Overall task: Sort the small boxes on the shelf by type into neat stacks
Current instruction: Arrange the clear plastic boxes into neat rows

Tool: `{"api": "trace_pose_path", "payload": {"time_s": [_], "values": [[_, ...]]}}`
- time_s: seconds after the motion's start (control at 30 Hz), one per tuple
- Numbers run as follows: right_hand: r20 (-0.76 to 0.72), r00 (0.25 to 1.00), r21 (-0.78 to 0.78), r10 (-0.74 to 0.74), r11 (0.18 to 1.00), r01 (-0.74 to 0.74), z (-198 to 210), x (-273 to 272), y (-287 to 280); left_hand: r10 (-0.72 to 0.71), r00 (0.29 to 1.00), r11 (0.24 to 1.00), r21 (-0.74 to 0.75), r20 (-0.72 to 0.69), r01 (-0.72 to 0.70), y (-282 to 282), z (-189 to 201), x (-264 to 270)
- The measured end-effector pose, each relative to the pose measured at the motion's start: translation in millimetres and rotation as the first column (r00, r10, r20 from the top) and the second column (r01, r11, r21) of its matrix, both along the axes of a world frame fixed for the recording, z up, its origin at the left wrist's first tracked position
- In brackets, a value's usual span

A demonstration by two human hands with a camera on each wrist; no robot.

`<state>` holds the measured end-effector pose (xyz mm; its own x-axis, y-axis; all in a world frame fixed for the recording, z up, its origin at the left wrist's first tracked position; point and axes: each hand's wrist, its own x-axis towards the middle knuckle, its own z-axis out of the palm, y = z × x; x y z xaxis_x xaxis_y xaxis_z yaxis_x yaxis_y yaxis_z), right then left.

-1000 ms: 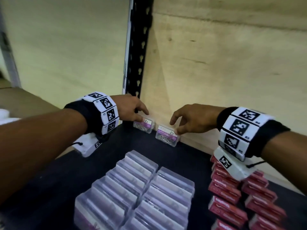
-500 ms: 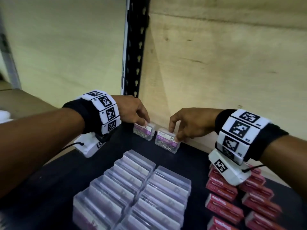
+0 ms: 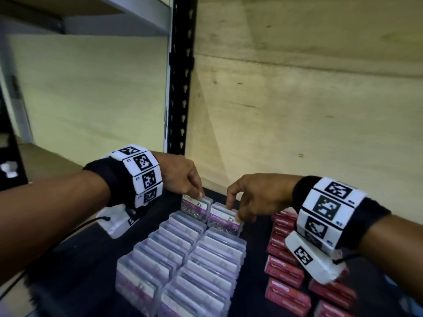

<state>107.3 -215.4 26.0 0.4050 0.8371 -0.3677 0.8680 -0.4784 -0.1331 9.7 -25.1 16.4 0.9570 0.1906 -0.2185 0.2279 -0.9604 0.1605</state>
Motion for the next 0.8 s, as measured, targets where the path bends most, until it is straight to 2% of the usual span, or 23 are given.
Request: {"api": "trace_pose_path", "payload": {"time_s": [0.37,0.8], "values": [[-0.069,0.998,-0.001,-0.004,1.0,0.004,2,-20,-22,-0.031,0.997,0.999,0.01,-0.076,0.032,-25,9,-22],[-0.075,0.997,-0.002,0.037,0.999,-0.037,3,-30,-35,-0.042,0.993,0.999,-0.003,-0.107,0.042,-38,11,-36]]}}
